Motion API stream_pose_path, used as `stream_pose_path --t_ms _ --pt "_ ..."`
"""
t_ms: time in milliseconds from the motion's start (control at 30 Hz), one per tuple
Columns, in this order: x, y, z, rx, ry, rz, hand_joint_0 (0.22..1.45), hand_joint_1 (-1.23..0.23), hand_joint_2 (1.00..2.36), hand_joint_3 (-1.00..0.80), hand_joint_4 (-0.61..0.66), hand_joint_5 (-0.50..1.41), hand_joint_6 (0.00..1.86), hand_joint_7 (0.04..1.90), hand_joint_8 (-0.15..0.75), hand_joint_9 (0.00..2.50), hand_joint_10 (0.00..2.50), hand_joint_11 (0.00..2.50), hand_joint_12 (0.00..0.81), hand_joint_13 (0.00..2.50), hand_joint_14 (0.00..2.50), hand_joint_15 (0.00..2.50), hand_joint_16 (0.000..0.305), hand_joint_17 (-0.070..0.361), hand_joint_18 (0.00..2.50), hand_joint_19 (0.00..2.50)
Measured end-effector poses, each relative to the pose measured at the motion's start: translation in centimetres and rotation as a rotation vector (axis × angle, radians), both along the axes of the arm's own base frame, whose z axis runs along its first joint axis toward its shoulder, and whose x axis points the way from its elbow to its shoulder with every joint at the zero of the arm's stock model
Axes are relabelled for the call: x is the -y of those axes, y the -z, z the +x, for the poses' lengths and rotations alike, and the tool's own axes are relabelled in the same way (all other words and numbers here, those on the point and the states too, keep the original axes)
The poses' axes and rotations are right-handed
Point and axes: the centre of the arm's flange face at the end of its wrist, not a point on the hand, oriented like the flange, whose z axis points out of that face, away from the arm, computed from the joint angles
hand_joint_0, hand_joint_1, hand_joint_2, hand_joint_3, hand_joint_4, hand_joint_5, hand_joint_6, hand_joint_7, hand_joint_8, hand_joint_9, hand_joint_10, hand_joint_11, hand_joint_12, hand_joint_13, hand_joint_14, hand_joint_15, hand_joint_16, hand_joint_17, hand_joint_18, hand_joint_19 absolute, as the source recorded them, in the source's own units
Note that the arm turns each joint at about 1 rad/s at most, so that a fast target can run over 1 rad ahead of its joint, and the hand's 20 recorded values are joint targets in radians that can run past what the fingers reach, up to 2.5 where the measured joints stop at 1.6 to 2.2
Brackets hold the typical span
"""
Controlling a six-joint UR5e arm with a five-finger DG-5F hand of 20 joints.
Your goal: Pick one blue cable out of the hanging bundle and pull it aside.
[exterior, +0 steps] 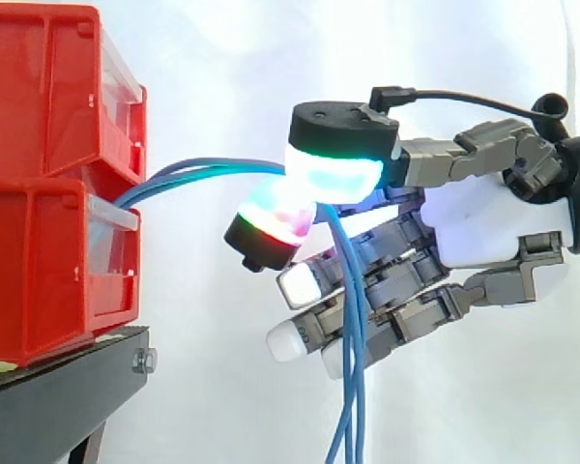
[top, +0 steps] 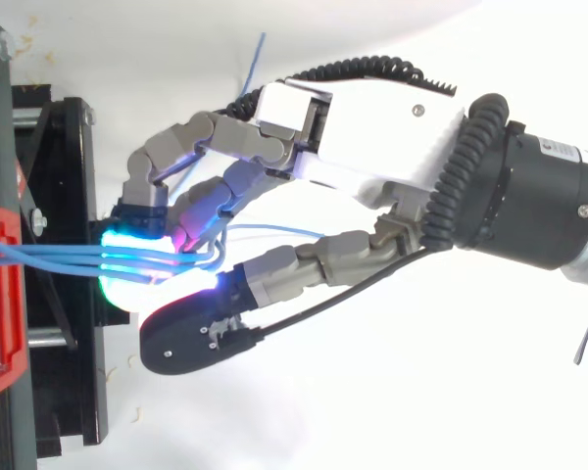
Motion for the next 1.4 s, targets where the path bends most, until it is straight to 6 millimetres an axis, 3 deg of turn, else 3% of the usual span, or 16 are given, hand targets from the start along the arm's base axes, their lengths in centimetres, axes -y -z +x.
stream_pose_path --t_ms 133,167,300,400,567,700,800,867,1000,1167,1400 --pt "0.06 0.00 0.00 0.000 0.001 0.000 0.69 -0.90 1.00 -0.50 -0.09 -0.09 0.92 1.01 0.243 1.00 0.02 0.44 0.394 0.72 0.02 0.38 0.051 0.115 0.59 0.55" --pt "0.08 -0.01 0.00 0.000 0.002 0.000 0.60 -0.85 1.00 -0.50 -0.05 -0.08 0.91 0.95 0.243 1.00 0.02 0.43 0.395 0.72 0.02 0.39 0.052 0.116 0.59 0.56" --pt "0.10 -0.03 0.00 0.000 0.002 0.000 0.45 -0.80 1.00 -0.50 -0.02 -0.07 0.90 0.94 0.275 1.04 0.02 0.41 0.439 0.76 0.02 0.40 0.060 0.134 0.65 0.56" --pt "0.09 0.00 -0.01 -0.001 0.000 0.000 0.41 -0.71 1.00 -0.50 -0.01 -0.07 0.88 0.96 0.300 1.07 0.02 0.41 0.466 0.79 0.02 0.39 0.065 0.146 0.69 0.56" --pt "0.21 0.00 -0.02 -0.002 0.000 0.001 0.51 -0.53 1.00 -0.50 -0.01 -0.07 0.88 0.98 0.278 1.05 0.02 0.41 0.433 0.76 0.02 0.41 0.058 0.131 0.63 0.60" --pt "0.26 -0.03 0.00 -0.001 -0.003 0.003 0.57 -0.65 1.01 -0.30 0.00 -0.08 0.88 1.03 0.273 1.04 0.02 0.44 0.421 0.75 0.02 0.42 0.055 0.123 0.61 0.62" --pt "0.31 -0.09 0.02 0.000 -0.005 0.004 0.58 -0.78 1.01 -0.09 0.03 -0.09 0.90 0.99 0.312 1.04 0.02 0.44 0.471 0.80 0.02 0.41 0.066 0.148 0.70 0.57" --pt "0.31 -0.16 0.03 0.000 -0.006 0.004 0.60 -0.82 1.01 -0.06 0.01 -0.10 0.91 0.98 0.306 1.02 0.02 0.44 0.464 0.79 0.02 0.42 0.064 0.145 0.69 0.56" --pt "0.32 -0.22 0.02 -0.003 -0.007 0.004 0.65 -0.85 1.02 -0.15 -0.05 -0.12 0.93 0.95 0.267 0.96 0.02 0.48 0.415 0.74 0.02 0.42 0.056 0.126 0.62 0.58" --pt "0.33 -0.22 -0.02 -0.008 -0.007 0.004 0.74 -0.89 1.01 -0.42 -0.17 -0.12 0.92 0.95 0.243 0.94 0.02 0.47 0.396 0.73 0.02 0.41 0.053 0.118 0.60 0.57" --pt "0.35 -0.16 -0.10 -0.014 -0.007 0.005 0.77 -0.91 1.00 -0.50 -0.31 -0.11 0.93 1.03 0.224 0.99 0.02 0.46 0.383 0.75 0.02 0.41 0.050 0.111 0.61 0.56"
